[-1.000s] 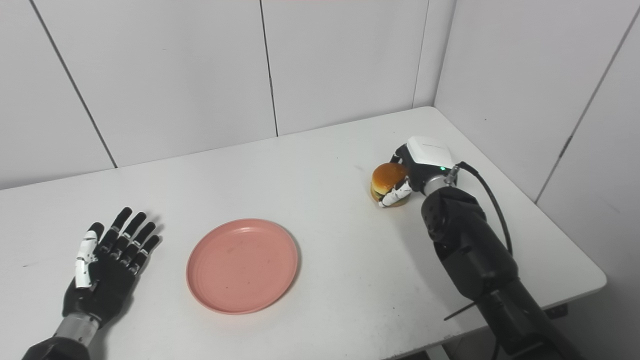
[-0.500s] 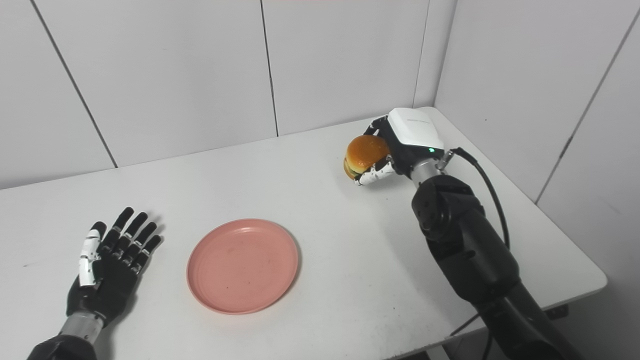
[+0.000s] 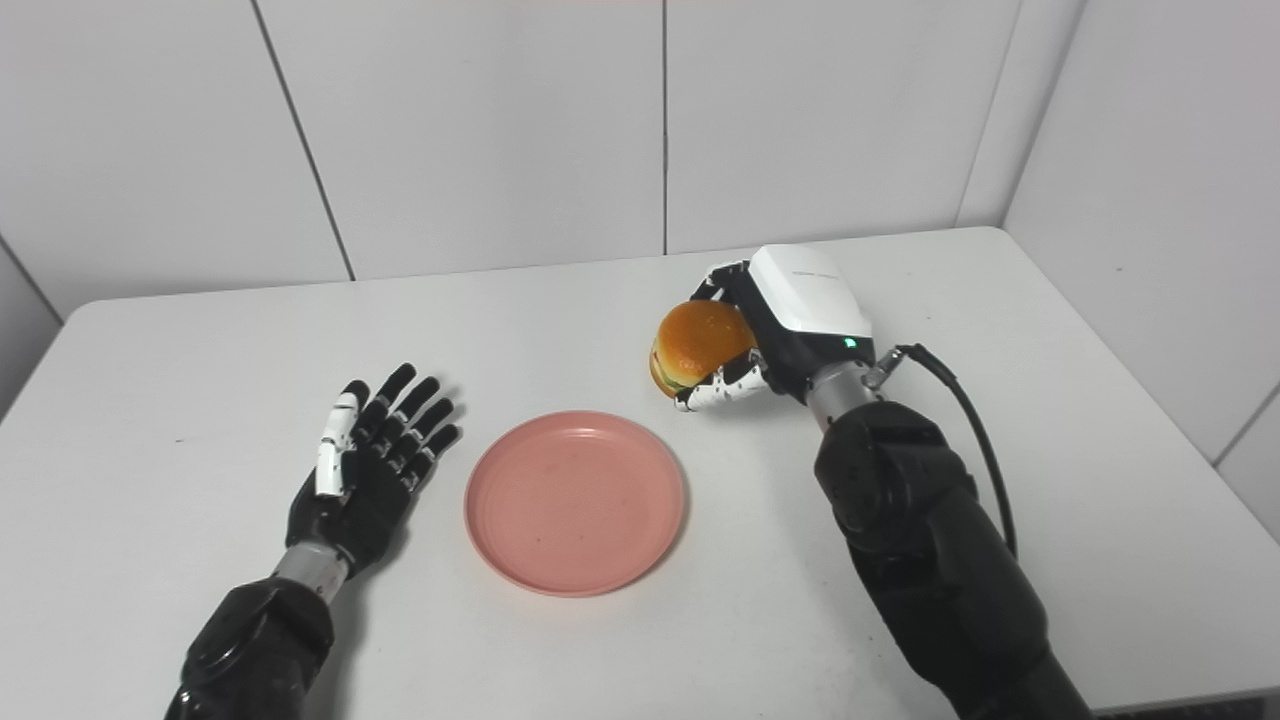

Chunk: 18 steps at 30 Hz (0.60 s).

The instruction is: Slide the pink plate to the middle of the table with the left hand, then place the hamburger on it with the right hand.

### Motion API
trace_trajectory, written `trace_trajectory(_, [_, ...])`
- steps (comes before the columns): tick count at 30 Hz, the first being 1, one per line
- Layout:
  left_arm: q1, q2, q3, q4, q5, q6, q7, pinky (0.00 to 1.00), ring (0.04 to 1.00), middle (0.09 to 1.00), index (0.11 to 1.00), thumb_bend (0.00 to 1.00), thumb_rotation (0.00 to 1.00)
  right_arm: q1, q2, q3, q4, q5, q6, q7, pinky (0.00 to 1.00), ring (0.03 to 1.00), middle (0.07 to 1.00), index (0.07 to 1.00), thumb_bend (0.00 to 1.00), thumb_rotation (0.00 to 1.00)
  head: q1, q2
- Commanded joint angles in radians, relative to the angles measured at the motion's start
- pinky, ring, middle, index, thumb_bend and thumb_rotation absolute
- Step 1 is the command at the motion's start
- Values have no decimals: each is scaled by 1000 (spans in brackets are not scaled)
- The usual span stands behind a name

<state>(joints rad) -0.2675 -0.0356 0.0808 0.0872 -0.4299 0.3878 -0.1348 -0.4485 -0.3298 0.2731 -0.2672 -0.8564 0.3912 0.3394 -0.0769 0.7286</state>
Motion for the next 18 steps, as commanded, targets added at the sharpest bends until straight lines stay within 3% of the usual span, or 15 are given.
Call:
trace_trajectory(1, [-10,-12,-9,-5,17,30,18,940,931,936,924,350,1000,-51,13,5,-13,-3,-37,-20,150,213,285,473,512,125,24,6])
trace_trajectory(6, [-16,-24,-23,-2,38,26,28,936,924,930,922,351,1000,-48,52,36,-5,-8,-27,2,145,214,290,475,513,126,59,14])
trace_trajectory(12, [-20,-35,-29,-1,47,25,37,933,914,921,916,351,1000,-39,77,81,-4,-27,-43,20,183,267,360,483,512,129,86,23])
trace_trajectory(18, [-24,-39,-33,0,59,24,38,926,907,913,908,357,1000,-28,108,113,11,-10,-44,24,150,223,314,481,514,120,87,29])
